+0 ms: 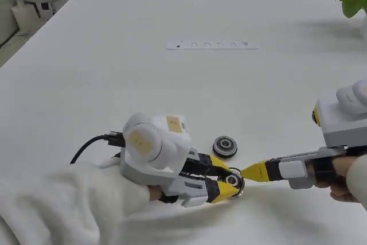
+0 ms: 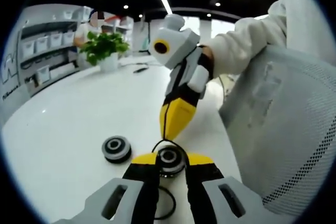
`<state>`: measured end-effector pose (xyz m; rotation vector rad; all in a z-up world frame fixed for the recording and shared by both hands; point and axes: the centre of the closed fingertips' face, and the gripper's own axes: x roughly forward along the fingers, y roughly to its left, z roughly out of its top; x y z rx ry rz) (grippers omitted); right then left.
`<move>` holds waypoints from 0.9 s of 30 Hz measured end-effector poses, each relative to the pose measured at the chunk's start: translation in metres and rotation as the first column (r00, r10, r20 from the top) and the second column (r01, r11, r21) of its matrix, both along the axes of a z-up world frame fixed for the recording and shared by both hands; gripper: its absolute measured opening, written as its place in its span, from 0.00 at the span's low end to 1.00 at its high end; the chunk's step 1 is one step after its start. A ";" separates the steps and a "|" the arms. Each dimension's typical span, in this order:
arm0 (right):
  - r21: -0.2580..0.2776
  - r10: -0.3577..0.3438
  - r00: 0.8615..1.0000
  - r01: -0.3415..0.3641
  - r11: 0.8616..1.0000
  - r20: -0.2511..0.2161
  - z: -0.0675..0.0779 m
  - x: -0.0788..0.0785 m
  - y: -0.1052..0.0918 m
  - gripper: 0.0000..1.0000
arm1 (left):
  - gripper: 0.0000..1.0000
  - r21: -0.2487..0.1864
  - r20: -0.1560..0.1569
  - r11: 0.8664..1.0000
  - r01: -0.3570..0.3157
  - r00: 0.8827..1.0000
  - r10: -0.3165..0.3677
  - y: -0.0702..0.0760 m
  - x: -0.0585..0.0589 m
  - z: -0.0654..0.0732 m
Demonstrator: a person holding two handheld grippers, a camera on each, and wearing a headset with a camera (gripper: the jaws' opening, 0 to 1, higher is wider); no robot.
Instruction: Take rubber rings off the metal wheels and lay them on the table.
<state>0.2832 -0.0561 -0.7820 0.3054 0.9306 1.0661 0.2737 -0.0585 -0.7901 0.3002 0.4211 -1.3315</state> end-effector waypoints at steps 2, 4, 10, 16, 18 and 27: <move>-0.002 0.004 1.000 -0.004 1.000 0.004 0.001 0.000 0.000 0.00 | 0.21 0.013 -0.001 1.000 0.003 1.000 -0.002 0.001 0.000 0.000; 0.001 0.007 1.000 -0.007 1.000 0.007 0.002 -0.001 0.001 0.00 | 0.21 0.017 -0.004 1.000 0.004 1.000 -0.004 0.003 -0.001 0.001; 0.015 0.009 1.000 -0.009 1.000 0.016 0.006 -0.001 0.002 0.00 | 0.21 0.024 0.017 0.999 0.024 1.000 -0.024 0.005 -0.004 0.014; 0.023 0.011 1.000 -0.011 1.000 0.027 0.010 -0.001 0.003 0.00 | 0.30 0.017 0.042 1.000 0.018 0.999 -0.019 0.008 -0.002 0.029; 0.029 0.007 0.999 -0.008 1.000 0.033 0.013 0.000 0.003 0.00 | 0.35 0.018 0.044 1.000 0.018 0.999 -0.019 0.010 -0.002 0.034; 0.069 -0.026 0.998 0.022 0.997 0.056 0.025 0.007 0.002 0.00 | 0.51 -0.024 0.070 1.000 -0.010 0.997 0.012 0.017 0.004 0.066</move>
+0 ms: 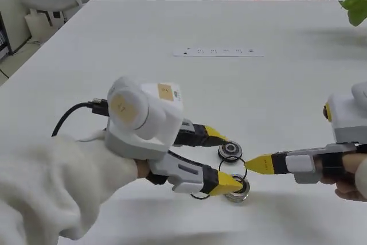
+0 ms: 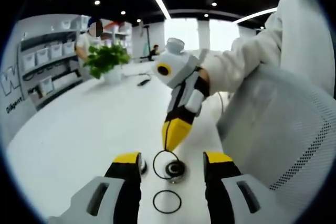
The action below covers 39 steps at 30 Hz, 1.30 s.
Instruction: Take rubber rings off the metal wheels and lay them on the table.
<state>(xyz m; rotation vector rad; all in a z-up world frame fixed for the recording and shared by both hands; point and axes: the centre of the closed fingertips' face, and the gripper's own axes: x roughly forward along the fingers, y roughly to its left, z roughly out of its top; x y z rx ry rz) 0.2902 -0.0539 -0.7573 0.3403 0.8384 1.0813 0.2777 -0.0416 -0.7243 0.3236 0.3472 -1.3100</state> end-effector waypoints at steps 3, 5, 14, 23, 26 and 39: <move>0.007 -0.006 1.000 0.006 1.000 0.005 0.002 0.001 0.000 0.00 | 0.57 -0.011 0.017 1.000 -0.020 1.000 0.020 0.005 0.004 0.008; 0.011 -0.007 1.000 0.007 1.000 0.007 0.003 0.002 0.000 0.00 | 0.60 -0.014 0.020 1.000 -0.026 0.999 0.027 0.009 0.005 0.012; 0.042 -0.020 1.000 0.018 0.999 0.024 0.013 0.005 0.002 0.00 | 0.75 -0.050 0.038 0.994 -0.096 0.994 0.098 0.032 0.011 0.029; 0.069 -0.022 0.999 0.019 0.997 0.038 0.022 0.006 0.005 0.00 | 0.80 -0.089 0.041 0.978 -0.189 0.980 0.194 0.062 0.017 0.040; 0.072 -0.017 0.999 0.014 0.997 0.041 0.023 0.005 0.007 0.00 | 0.80 -0.094 0.049 0.974 -0.208 0.976 0.213 0.070 0.019 0.043; 0.088 -0.005 0.999 0.001 0.996 0.044 0.028 0.003 0.014 0.00 | 1.00 -0.151 0.083 0.945 -0.289 0.949 0.303 0.096 0.020 0.051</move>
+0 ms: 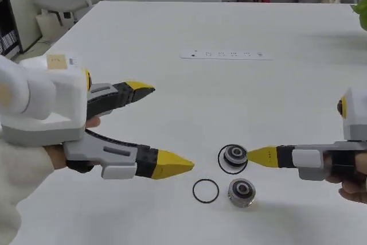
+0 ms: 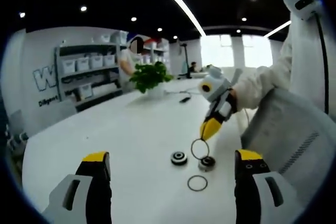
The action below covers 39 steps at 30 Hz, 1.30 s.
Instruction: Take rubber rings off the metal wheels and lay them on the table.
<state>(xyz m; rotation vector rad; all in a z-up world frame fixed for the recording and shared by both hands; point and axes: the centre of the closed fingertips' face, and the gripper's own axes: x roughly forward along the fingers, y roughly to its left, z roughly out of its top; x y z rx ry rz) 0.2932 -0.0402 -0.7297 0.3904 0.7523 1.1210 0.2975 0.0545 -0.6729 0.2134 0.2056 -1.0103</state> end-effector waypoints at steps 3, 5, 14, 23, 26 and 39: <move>0.003 0.003 1.000 -0.003 1.000 0.000 0.001 -0.001 0.001 0.00 | 1.00 -0.015 -0.010 1.000 0.001 1.000 -0.001 0.001 -0.005 -0.001; 0.005 0.004 1.000 -0.004 1.000 0.000 0.001 -0.001 0.003 0.00 | 1.00 0.004 -0.019 1.000 0.000 1.000 0.000 0.003 -0.008 -0.006; 0.003 0.034 0.999 -0.034 0.999 -0.009 0.000 -0.008 0.012 0.00 | 1.00 0.029 -0.056 1.000 0.009 0.998 -0.007 0.007 -0.017 -0.018; -0.017 0.070 0.997 -0.071 0.997 -0.014 -0.005 -0.016 0.021 0.00 | 1.00 0.040 -0.100 0.999 0.004 0.995 0.001 0.014 -0.019 -0.032; -0.032 0.085 0.996 -0.086 0.996 -0.016 -0.009 -0.020 0.024 0.00 | 1.00 0.038 -0.116 0.999 0.002 0.993 0.003 0.015 -0.020 -0.037; -0.095 0.146 0.989 -0.147 0.985 -0.021 -0.023 -0.032 0.034 0.00 | 1.00 -0.013 -0.159 0.997 -0.077 0.985 0.074 0.036 -0.025 -0.048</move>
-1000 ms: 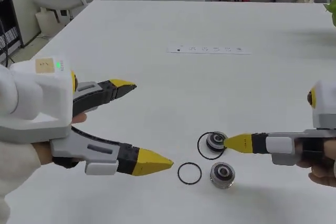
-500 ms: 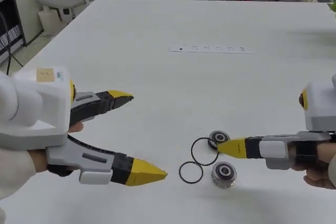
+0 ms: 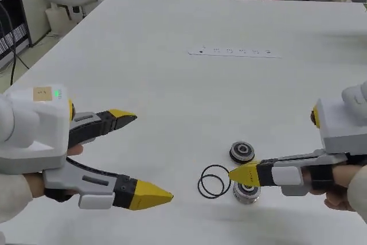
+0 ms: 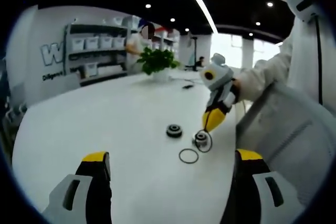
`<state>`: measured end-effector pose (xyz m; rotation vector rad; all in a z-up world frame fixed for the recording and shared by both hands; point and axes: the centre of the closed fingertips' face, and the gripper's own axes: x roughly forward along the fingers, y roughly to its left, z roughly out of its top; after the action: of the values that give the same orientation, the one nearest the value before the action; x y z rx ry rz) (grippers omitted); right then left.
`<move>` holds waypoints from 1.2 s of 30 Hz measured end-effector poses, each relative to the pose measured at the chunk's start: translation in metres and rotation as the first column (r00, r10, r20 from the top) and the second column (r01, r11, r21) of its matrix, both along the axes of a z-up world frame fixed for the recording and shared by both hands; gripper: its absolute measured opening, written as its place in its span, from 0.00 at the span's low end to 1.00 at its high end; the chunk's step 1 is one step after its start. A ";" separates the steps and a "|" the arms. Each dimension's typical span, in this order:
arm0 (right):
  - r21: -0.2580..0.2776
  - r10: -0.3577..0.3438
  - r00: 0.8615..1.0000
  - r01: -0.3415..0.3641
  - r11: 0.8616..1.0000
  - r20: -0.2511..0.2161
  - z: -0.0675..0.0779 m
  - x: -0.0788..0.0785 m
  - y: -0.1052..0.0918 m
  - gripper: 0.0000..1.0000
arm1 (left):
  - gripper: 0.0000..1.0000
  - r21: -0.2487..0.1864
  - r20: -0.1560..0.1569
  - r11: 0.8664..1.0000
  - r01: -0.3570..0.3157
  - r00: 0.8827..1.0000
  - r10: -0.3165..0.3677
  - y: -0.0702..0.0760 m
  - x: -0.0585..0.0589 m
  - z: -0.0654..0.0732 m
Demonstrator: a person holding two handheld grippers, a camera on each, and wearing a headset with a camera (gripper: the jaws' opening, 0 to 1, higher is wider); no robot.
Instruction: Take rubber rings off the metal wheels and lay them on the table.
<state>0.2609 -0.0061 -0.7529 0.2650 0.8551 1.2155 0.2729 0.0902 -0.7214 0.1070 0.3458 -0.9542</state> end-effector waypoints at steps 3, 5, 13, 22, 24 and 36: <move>-0.010 -0.001 1.000 0.001 1.000 -0.004 -0.003 0.000 -0.001 0.00 | 1.00 -0.021 -0.005 1.000 -0.015 1.000 0.015 0.003 -0.001 0.000; -0.015 -0.004 1.000 0.004 1.000 -0.004 -0.004 0.000 -0.001 0.00 | 1.00 -0.018 -0.006 1.000 -0.015 1.000 0.015 0.003 -0.002 -0.002; -0.036 -0.005 1.000 0.005 0.999 -0.004 -0.011 0.001 0.000 0.00 | 1.00 0.037 -0.033 0.999 0.032 0.999 -0.030 -0.003 -0.009 -0.014; -0.081 -0.003 1.000 0.004 0.997 0.020 -0.022 0.005 0.003 0.00 | 1.00 0.033 -0.060 0.999 0.039 0.997 -0.037 -0.005 -0.011 -0.018; -0.087 -0.014 1.000 0.015 0.996 0.016 -0.023 0.007 0.001 0.00 | 1.00 0.035 -0.064 0.999 0.040 0.997 -0.038 -0.005 -0.012 -0.018; -0.142 0.018 0.998 -0.010 0.990 0.058 -0.031 0.005 0.005 0.00 | 1.00 0.034 -0.068 0.999 0.040 0.997 -0.038 -0.005 -0.012 -0.018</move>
<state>0.2657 -0.0014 -0.7837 0.1078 0.8880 1.1644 0.2606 0.0853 -0.7394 0.1145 0.4244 -0.9924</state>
